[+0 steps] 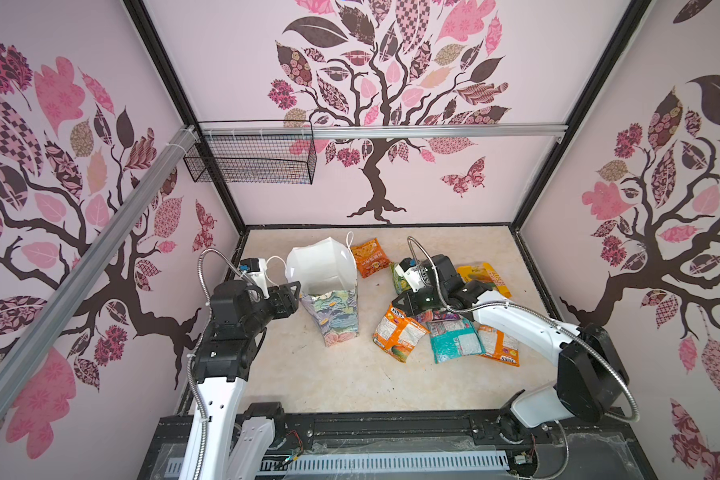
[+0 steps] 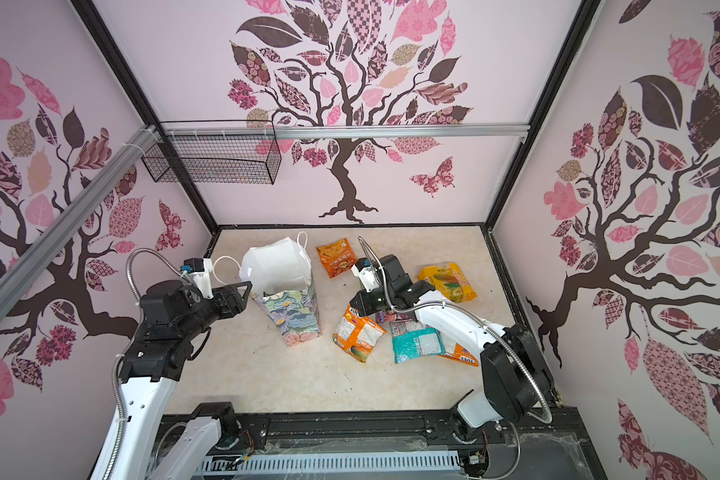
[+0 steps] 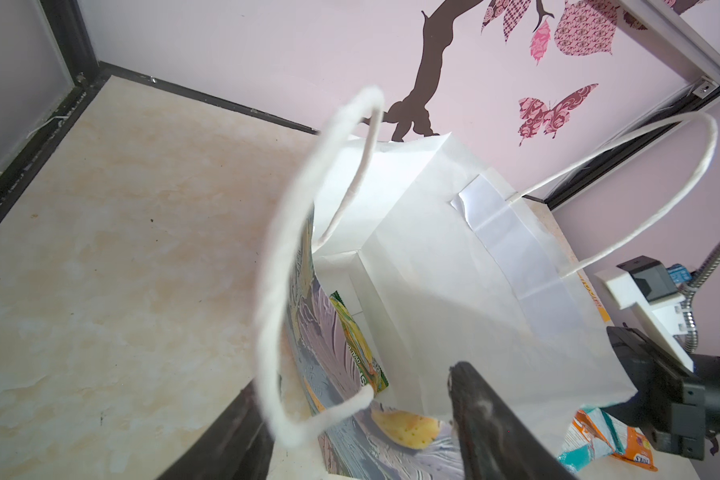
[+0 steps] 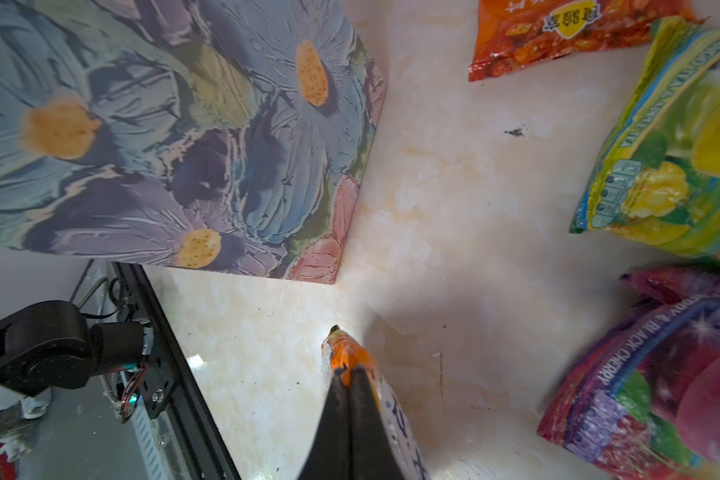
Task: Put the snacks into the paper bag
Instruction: 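Close the right gripper on the orange Fox's Fruits packet edge, then lift the orange packet with the right gripper and carry it toward the bag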
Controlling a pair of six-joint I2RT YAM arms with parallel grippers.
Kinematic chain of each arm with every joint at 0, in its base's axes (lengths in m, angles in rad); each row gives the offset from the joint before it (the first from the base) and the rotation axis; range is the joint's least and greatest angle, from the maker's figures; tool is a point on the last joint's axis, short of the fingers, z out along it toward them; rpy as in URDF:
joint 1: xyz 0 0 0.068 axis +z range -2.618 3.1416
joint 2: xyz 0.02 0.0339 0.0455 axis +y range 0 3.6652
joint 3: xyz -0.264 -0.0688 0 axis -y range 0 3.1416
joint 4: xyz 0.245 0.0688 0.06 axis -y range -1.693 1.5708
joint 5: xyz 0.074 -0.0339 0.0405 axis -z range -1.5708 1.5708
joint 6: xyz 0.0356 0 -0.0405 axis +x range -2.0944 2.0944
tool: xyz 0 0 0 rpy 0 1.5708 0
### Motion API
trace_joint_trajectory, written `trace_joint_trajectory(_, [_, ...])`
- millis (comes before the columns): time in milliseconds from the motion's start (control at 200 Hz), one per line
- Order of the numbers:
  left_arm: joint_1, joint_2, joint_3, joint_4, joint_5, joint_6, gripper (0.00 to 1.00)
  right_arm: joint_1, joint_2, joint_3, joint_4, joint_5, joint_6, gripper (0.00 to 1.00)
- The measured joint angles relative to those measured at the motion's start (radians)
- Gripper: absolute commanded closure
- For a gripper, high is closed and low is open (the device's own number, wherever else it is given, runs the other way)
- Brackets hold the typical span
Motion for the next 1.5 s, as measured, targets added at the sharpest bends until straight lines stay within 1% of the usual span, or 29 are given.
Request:
trace_joint_trajectory(135, [0.0, -0.004, 0.0, 0.0, -0.001, 0.0, 0.3, 0.0, -0.048, -0.024, 0.073, -0.035, 0.064, 1.0])
trace_joint_trajectory(355, [0.0, -0.012, 0.0, 0.0, -0.005, 0.0, 0.29, 0.0, -0.138, -0.078, 0.194, -0.029, 0.159, 1.0])
trace_joint_trajectory(550, [0.0, -0.012, 0.0, 0.0, -0.008, 0.0, 0.29, 0.0, -0.173, -0.117, 0.282, -0.032, 0.227, 1.0])
trace_joint_trajectory(865, [0.0, -0.012, 0.0, 0.0, -0.009, 0.0, 0.27, 0.0, -0.235, -0.116, 0.365, -0.041, 0.281, 1.0])
trace_joint_trajectory(1125, [0.0, -0.012, 0.0, -0.002, -0.019, 0.0, 0.27, 0.0, -0.241, -0.108, 0.38, -0.035, 0.307, 1.0])
trace_joint_trajectory(1500, [0.0, -0.002, 0.0, -0.014, -0.037, 0.0, 0.27, 0.0, -0.241, -0.011, 0.391, -0.035, 0.317, 1.0])
